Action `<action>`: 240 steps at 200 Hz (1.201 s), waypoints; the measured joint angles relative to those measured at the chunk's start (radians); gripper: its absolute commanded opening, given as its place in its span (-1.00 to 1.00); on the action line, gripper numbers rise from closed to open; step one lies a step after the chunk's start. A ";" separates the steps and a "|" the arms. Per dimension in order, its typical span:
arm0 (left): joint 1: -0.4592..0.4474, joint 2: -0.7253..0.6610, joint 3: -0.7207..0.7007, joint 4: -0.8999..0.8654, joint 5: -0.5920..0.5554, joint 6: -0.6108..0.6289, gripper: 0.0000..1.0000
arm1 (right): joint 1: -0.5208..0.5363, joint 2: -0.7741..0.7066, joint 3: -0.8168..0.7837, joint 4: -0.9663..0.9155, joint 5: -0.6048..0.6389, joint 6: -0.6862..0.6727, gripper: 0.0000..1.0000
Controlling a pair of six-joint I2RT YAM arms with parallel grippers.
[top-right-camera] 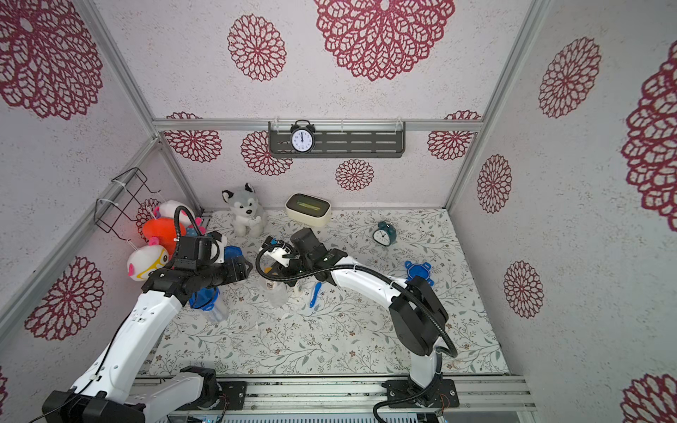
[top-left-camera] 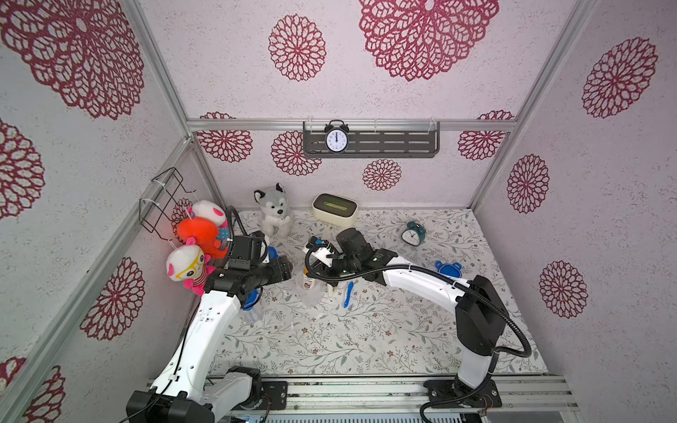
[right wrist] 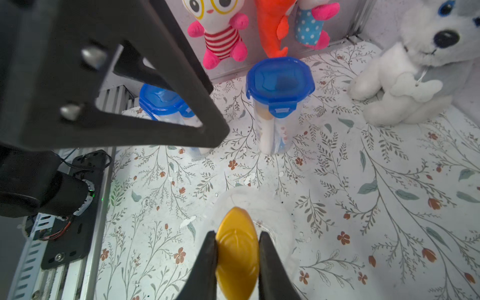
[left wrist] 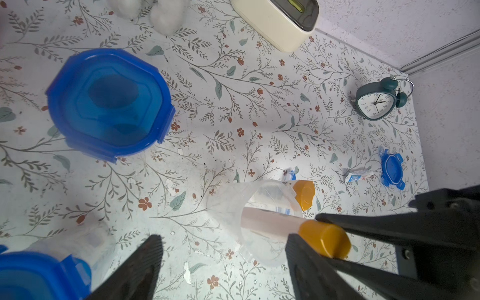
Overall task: Pack away toiletry kits
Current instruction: Place the toiletry item into the container, then pick up the toiletry item from the center of the board.
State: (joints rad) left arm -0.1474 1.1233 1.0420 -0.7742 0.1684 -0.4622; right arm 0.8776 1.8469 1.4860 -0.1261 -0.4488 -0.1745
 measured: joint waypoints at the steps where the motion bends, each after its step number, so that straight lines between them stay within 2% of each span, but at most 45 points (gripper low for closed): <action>1: 0.000 0.000 0.000 0.000 0.000 0.000 0.57 | 0.000 0.001 0.000 0.000 0.000 0.000 -0.52; 37: 0.000 0.005 -0.005 0.013 0.015 -0.003 0.55 | 0.002 0.040 0.002 0.002 0.011 -0.017 -0.34; 64: 0.000 0.011 -0.005 0.023 0.030 -0.004 0.55 | 0.003 0.042 0.002 0.012 0.011 -0.024 0.05; 84: -0.002 0.025 -0.006 0.032 0.054 -0.003 0.53 | 0.003 0.027 -0.007 0.024 0.035 -0.021 0.12; 101: -0.012 0.042 -0.006 0.033 0.063 0.004 0.53 | 0.002 -0.031 -0.053 0.024 0.071 -0.013 0.15; 141: -0.049 0.071 -0.006 0.028 0.059 0.024 0.53 | -0.027 -0.219 -0.184 0.024 0.153 0.022 0.45; 165: -0.064 0.092 -0.006 0.028 0.058 0.027 0.52 | -0.039 -0.238 -0.242 0.048 0.197 0.029 0.48; 240: -0.077 0.107 -0.006 0.027 0.038 0.035 0.51 | -0.044 -0.109 -0.286 0.076 0.272 0.045 0.42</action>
State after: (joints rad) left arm -0.2245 1.2304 1.0359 -0.7475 0.2066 -0.4267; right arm 0.8337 1.7378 1.2003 -0.0502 -0.1764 -0.1291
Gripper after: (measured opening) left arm 0.753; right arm 0.714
